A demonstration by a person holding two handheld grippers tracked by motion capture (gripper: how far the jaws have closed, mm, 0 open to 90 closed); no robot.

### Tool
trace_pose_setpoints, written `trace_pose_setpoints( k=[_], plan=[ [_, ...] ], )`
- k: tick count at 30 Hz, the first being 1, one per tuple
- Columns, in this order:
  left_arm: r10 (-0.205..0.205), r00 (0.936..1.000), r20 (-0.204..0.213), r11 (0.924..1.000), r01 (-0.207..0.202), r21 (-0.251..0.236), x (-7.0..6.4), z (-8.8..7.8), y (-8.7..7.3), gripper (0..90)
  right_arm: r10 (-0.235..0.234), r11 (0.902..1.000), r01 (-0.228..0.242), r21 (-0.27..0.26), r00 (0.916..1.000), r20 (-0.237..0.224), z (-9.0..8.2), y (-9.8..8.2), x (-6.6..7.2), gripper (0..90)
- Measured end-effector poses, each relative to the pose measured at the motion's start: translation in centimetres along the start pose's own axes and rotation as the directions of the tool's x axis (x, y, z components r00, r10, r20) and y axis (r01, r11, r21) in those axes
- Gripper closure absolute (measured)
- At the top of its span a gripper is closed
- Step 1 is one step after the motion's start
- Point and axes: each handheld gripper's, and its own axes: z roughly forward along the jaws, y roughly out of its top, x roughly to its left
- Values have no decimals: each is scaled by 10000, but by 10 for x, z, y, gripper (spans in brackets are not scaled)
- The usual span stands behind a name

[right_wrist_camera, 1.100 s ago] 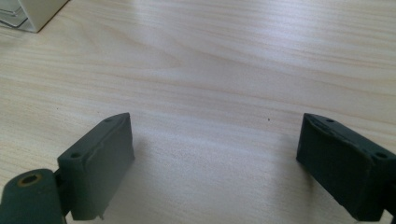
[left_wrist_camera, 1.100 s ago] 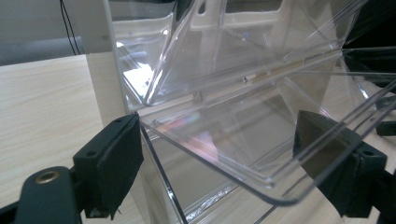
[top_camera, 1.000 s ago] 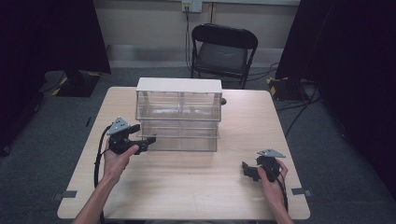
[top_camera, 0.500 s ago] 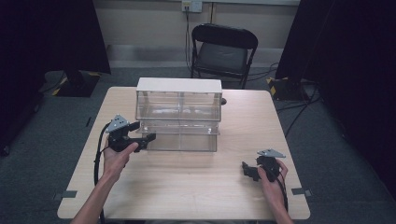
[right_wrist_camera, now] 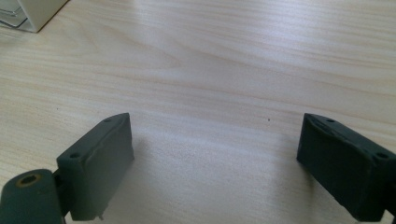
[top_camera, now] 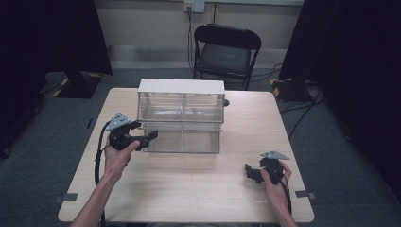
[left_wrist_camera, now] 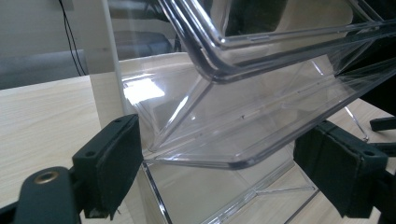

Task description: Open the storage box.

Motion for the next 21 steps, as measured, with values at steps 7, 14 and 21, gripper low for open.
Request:
trace_pose_setpoints(
  k=[7,14,21],
  plan=[
    [29,10000,-15,10000,-29,-65,-2,2,0,153,4,10000,-4,15,10000,5,0,0,0,96],
    [-31,10000,33,10000,31,-83,-2,3,1,143,2,10000,-2,15,10000,6,0,0,0,96],
    [-19,10000,-14,9998,18,-186,-6,3,7,99,8,10000,-8,17,10000,6,0,0,0,95]
  ],
)
